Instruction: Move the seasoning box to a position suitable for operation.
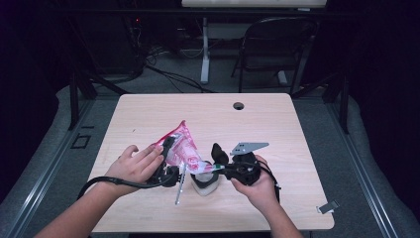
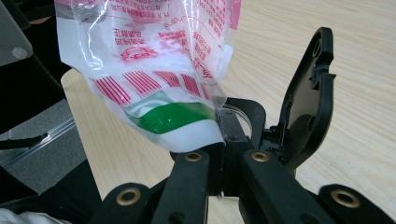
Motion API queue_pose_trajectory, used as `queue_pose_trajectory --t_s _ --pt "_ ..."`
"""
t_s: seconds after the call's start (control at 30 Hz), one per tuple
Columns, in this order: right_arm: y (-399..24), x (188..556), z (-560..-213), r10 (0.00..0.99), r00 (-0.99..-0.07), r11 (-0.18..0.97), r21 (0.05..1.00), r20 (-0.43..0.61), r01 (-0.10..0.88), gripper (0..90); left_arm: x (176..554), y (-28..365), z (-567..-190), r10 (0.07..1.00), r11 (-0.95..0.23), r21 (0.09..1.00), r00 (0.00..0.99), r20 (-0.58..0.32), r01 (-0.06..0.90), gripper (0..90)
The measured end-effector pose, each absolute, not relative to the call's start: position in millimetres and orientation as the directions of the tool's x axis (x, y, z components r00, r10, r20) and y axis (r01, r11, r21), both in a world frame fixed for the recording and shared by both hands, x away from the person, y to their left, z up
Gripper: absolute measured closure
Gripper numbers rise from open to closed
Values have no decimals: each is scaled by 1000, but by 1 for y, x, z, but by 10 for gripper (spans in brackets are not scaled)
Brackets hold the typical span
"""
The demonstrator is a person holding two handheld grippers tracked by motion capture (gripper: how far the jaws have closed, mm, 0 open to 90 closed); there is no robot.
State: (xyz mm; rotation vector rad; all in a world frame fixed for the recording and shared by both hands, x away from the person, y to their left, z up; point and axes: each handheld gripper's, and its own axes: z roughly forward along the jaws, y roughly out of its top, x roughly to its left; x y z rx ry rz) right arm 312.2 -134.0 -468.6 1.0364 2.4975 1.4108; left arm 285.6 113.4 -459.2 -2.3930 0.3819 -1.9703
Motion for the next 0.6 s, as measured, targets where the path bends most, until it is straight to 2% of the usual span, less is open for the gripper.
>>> queue_pose_trajectory --t_s 0.6 --pt "-135 313 -469 600 -764 343 786 237 514 900 285 112 -458 -212 -967 -181 172 962 -181 718"
